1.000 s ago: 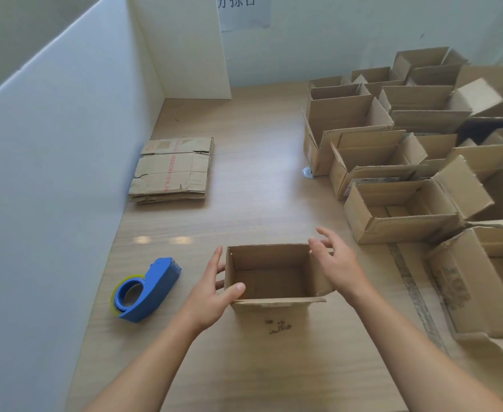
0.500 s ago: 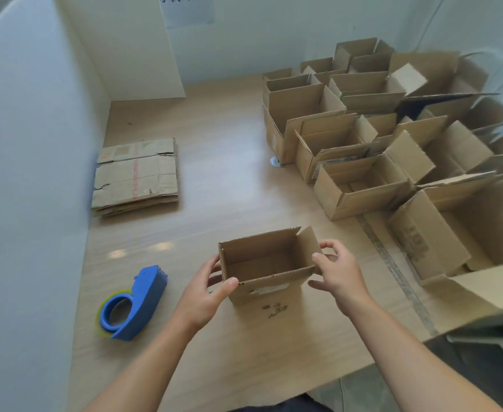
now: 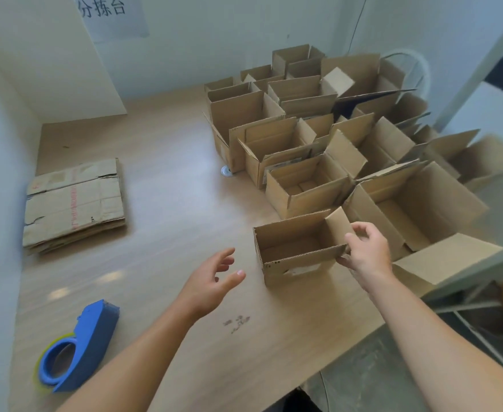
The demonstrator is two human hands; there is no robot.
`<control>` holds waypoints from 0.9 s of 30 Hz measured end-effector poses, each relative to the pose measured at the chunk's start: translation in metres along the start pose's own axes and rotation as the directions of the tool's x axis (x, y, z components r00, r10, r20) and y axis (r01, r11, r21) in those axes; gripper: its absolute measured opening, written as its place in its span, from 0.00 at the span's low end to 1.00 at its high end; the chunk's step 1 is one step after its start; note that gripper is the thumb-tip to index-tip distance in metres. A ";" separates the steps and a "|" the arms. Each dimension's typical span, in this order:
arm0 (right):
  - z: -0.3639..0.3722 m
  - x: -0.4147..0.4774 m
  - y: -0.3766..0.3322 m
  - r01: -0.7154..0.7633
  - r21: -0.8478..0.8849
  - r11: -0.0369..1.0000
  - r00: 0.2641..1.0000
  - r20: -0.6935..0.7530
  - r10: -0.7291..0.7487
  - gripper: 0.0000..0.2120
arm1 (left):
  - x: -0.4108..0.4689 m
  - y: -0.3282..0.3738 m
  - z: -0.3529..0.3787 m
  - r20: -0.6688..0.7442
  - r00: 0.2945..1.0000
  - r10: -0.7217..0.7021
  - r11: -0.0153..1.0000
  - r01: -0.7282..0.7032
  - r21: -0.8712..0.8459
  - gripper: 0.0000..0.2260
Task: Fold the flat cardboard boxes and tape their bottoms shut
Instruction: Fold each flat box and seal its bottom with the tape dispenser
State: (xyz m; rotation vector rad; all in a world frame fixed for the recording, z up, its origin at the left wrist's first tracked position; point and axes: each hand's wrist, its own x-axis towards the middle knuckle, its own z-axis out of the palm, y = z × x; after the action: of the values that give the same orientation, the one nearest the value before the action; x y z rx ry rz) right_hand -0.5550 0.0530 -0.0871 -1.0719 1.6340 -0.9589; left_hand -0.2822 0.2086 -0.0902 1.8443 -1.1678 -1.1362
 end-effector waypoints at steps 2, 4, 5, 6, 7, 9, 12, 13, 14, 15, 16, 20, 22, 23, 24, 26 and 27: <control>-0.011 0.020 -0.002 -0.008 -0.008 1.000 1.000 -0.007 0.007 0.10 | 0.013 0.013 0.014 -0.001 1.000 0.011 1.000 -0.011 0.013 0.32; -0.020 0.040 -0.005 -0.006 -0.028 1.000 1.000 -0.007 0.006 0.10 | 0.025 0.026 0.030 -0.001 1.000 0.012 1.000 -0.012 0.024 0.32; -0.024 0.050 -0.006 0.007 -0.055 0.998 1.000 0.000 -0.007 0.09 | 0.031 0.033 0.039 -0.001 1.000 0.014 0.999 -0.014 0.030 0.32; -0.027 0.059 -0.008 0.026 -0.080 0.996 1.000 0.011 -0.025 0.09 | 0.037 0.039 0.047 0.001 1.000 0.017 0.999 -0.017 0.037 0.32; -0.030 0.067 -0.011 0.041 -0.092 0.995 0.999 0.023 -0.039 0.09 | 0.043 0.046 0.056 -0.002 1.000 0.022 0.999 -0.022 0.043 0.33; -0.033 0.081 -0.017 0.058 -0.102 0.993 0.997 0.050 -0.053 0.10 | 0.056 0.060 0.073 -0.018 0.999 0.030 0.999 -0.029 0.043 0.33; -0.035 0.100 -0.024 0.066 -0.076 0.995 0.993 0.100 -0.059 0.11 | 0.074 0.076 0.097 -0.038 0.998 0.047 0.999 -0.047 0.026 0.31; -0.037 0.104 -0.025 0.072 -0.076 0.995 0.991 0.117 -0.063 0.11 | 0.078 0.081 0.104 -0.042 0.998 0.051 0.999 -0.050 0.019 0.31; -0.038 0.108 -0.026 0.081 -0.077 0.994 0.989 0.131 -0.071 0.11 | 0.082 0.085 0.110 -0.051 0.997 0.051 0.999 -0.051 0.005 0.33; -0.039 0.112 -0.027 0.094 -0.088 0.992 0.986 0.144 -0.080 0.10 | 0.086 0.088 0.115 -0.066 0.997 0.047 0.999 -0.048 -0.013 0.35; -0.040 0.115 -0.028 0.112 -0.101 0.989 0.983 0.157 -0.095 0.10 | 0.089 0.091 0.119 -0.081 0.996 0.038 0.999 -0.041 -0.032 0.37; -0.048 0.124 -0.036 0.237 -0.212 0.948 0.960 0.203 -0.195 0.10 | 0.097 0.100 0.133 -0.101 0.995 0.026 0.998 -0.032 -0.060 0.39; -0.051 0.126 -0.043 0.319 -0.268 0.909 0.937 0.231 -0.260 0.11 | 0.101 0.105 0.137 -0.101 0.995 0.026 0.997 -0.033 -0.063 0.39; -0.051 0.126 -0.047 0.358 -0.291 0.887 0.923 0.251 -0.290 0.11 | 0.103 0.106 0.138 -0.105 0.994 0.025 0.997 -0.032 -0.068 0.39; -0.051 0.126 -0.050 0.400 -0.306 0.864 0.906 0.272 -0.323 0.11 | 0.105 0.108 0.140 -0.110 0.994 0.024 0.997 -0.032 -0.071 0.38; -0.050 0.125 -0.053 0.491 -0.327 0.807 0.863 0.308 -0.400 0.11 | 0.109 0.108 0.145 -0.122 0.992 0.034 0.997 -0.043 -0.066 0.36; -0.049 0.124 -0.054 0.540 -0.329 0.775 0.836 0.318 -0.447 0.11 | 0.109 0.108 0.147 -0.126 0.991 0.044 0.997 -0.052 -0.055 0.35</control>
State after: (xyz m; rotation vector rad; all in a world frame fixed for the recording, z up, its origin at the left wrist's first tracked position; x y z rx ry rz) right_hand -0.6137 -0.0754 -0.0585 -1.9052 1.4123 -0.7926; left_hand -0.4288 0.0549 -0.0903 1.8062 -1.0910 -1.0032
